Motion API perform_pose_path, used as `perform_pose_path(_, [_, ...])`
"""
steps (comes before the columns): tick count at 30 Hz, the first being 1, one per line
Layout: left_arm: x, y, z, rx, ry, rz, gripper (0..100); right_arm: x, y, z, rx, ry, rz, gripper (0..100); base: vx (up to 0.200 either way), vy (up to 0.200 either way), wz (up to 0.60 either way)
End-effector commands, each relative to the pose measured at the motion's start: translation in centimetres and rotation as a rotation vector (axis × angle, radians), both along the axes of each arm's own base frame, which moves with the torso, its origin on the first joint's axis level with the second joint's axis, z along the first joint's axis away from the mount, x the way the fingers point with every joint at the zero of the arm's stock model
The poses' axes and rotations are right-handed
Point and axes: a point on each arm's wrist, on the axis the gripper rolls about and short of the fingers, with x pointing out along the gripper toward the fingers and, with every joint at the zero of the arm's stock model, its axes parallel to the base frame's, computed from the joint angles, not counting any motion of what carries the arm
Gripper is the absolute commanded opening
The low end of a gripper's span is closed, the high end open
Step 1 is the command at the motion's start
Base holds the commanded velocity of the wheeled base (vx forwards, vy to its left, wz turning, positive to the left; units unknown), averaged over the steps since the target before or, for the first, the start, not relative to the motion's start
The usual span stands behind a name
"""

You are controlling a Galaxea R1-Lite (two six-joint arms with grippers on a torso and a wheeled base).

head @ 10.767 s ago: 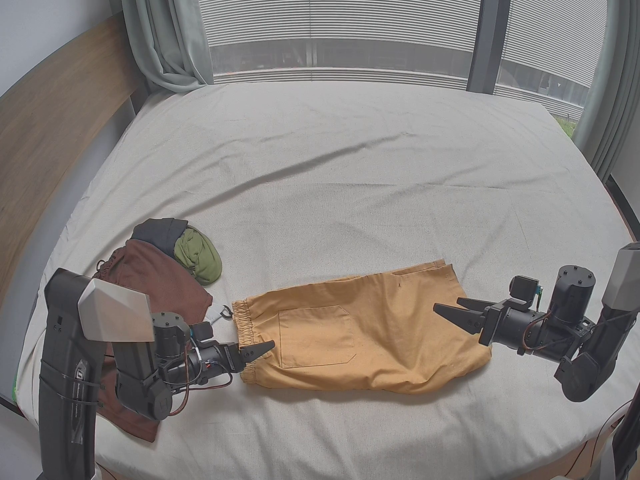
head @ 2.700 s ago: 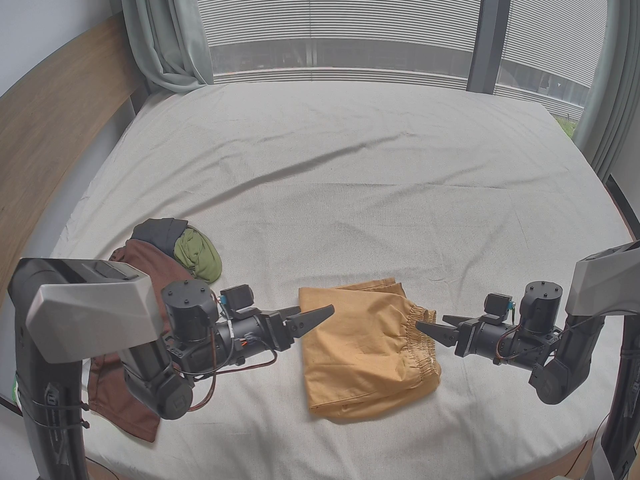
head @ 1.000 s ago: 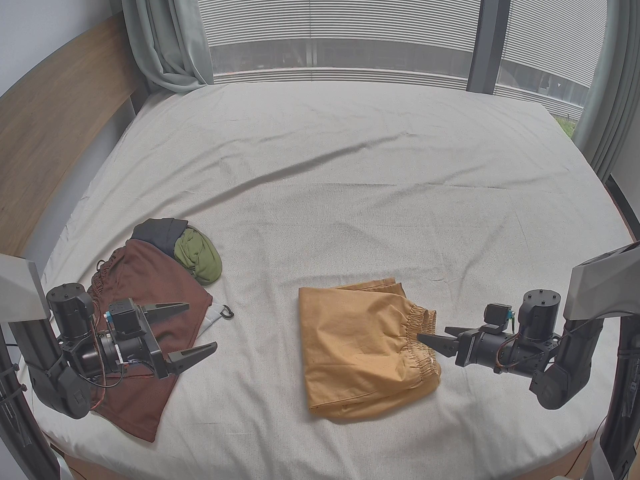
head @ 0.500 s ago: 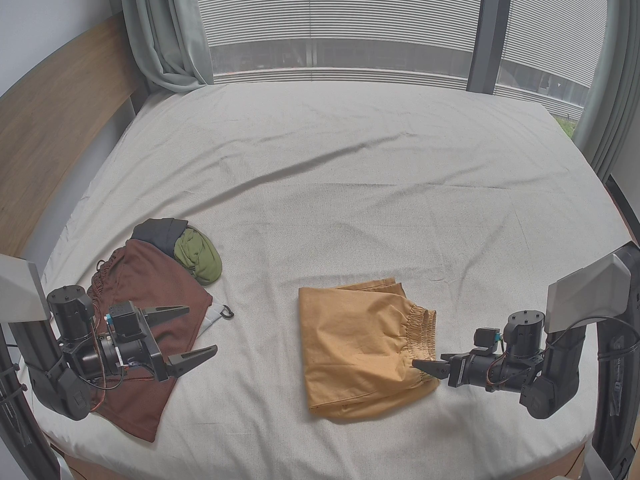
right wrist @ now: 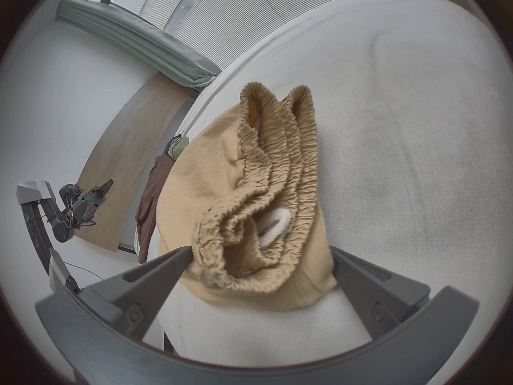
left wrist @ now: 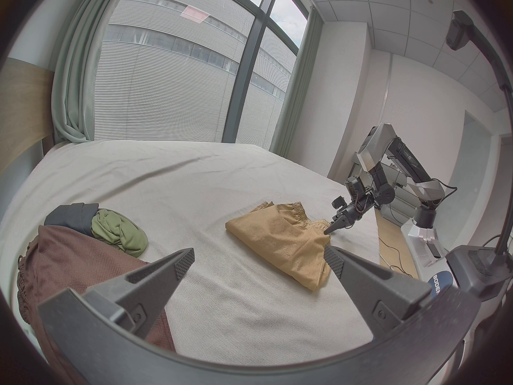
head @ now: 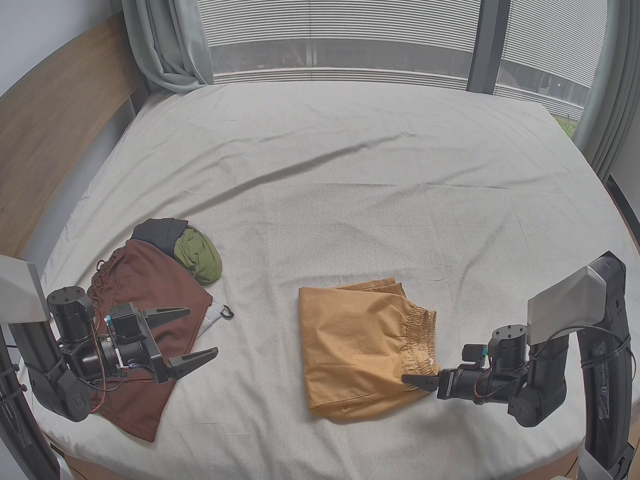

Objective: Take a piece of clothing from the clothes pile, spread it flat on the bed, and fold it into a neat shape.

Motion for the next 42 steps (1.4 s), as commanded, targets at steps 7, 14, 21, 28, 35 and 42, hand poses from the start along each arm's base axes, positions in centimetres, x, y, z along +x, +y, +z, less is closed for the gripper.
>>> perform_pose_path(7, [0.0, -0.1, 0.1, 0.0, -0.004, -0.003, 100, 0.8, 1.8, 0.0, 0.041, -0.012, 0.021, 100, 0.0, 0.0, 0.0])
perform_pose_path(14, [0.0, -0.1, 0.0, 0.0, -0.002, -0.003, 100, 0.9, 1.8, -0.1, 0.034, -0.021, 0.011, 100, 0.0, 0.0, 0.0])
perform_pose_path(21, [0.0, -0.1, 0.0, 0.0, -0.002, -0.005, 100, 1.0, 1.8, -0.1, 0.035, -0.023, 0.011, 0, 0.0, 0.0, 0.0])
perform_pose_path(28, [-0.2, -0.2, 0.0, 0.0, 0.005, -0.009, 100, 1.0, 1.9, 0.0, 0.035, -0.024, 0.011, 0, 0.0, 0.0, 0.0])
perform_pose_path(35, [-0.3, -0.2, 0.0, 0.0, 0.007, -0.009, 100, 1.0, 1.9, 0.3, 0.04, -0.032, 0.015, 0, 0.0, 0.0, 0.0])
perform_pose_path(42, [-0.3, -0.2, -0.1, 0.0, 0.009, -0.009, 100, 1.1, 2.0, 2.4, 0.063, -0.086, 0.018, 0, 0.0, 0.0, 0.0])
